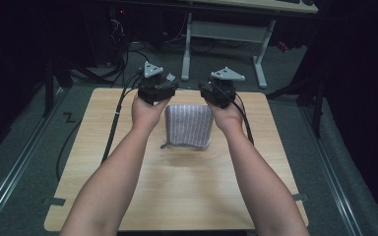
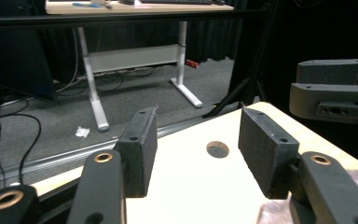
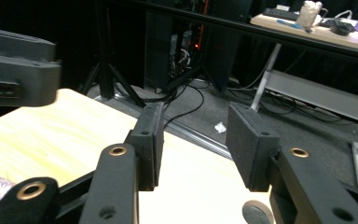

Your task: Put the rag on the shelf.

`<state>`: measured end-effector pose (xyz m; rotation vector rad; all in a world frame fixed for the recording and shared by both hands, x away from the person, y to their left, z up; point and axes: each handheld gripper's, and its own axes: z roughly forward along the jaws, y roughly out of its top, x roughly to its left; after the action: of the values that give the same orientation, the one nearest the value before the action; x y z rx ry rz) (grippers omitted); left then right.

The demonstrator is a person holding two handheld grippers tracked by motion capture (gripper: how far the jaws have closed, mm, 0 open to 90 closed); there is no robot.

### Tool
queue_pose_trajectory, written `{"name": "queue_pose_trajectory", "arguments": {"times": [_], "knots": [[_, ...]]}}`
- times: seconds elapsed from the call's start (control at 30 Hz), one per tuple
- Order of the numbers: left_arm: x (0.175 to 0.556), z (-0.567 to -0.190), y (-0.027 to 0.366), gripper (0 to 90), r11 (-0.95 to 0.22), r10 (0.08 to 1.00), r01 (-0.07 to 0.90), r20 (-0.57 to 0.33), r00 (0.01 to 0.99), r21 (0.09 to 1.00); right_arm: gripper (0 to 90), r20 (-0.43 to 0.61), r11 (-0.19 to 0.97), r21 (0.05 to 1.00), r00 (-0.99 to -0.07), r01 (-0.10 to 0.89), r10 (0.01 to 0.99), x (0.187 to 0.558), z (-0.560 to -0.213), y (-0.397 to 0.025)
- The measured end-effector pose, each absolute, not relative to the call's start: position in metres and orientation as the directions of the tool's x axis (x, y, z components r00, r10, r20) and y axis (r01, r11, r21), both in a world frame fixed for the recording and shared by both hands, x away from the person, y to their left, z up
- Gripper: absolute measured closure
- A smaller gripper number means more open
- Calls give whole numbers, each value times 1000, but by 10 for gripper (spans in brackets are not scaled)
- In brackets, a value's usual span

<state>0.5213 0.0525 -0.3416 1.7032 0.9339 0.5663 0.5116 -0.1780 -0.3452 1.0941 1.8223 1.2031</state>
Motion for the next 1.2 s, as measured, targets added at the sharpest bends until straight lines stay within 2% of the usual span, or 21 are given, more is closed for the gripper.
{"name": "queue_pose_trajectory", "arguments": {"times": [0.37, 0.63, 0.73, 0.8, 0.93, 1.03, 1.2], "knots": [[496, -345, 70, 445, -200, 804, 284, -9, 594, 938, 499, -110, 235, 939, -426, 253, 898, 488, -339, -185], [481, -334, 82, 402, -190, 799, 280, -18, 601, 941, 455, -120, 239, 948, -456, 212, 882, 462, -336, -188], [475, -333, 89, 341, -176, 772, 273, -39, 634, 946, 472, -177, 293, 935, -453, 200, 874, 452, -337, -187], [472, -333, 92, 322, -170, 769, 278, -49, 638, 945, 458, -179, 299, 933, -463, 200, 868, 448, -337, -187], [467, -338, 100, 276, -182, 761, 309, -65, 645, 934, 433, -166, 285, 940, -479, 188, 862, 437, -339, -191], [461, -346, 104, 268, -234, 765, 305, -18, 643, 923, 409, -173, 289, 940, -473, 183, 864, 432, -344, -195], [457, -361, 112, 254, -241, 775, 337, -29, 631, 910, 397, -159, 286, 932, -458, 224, 875, 429, -359, -211]]}}
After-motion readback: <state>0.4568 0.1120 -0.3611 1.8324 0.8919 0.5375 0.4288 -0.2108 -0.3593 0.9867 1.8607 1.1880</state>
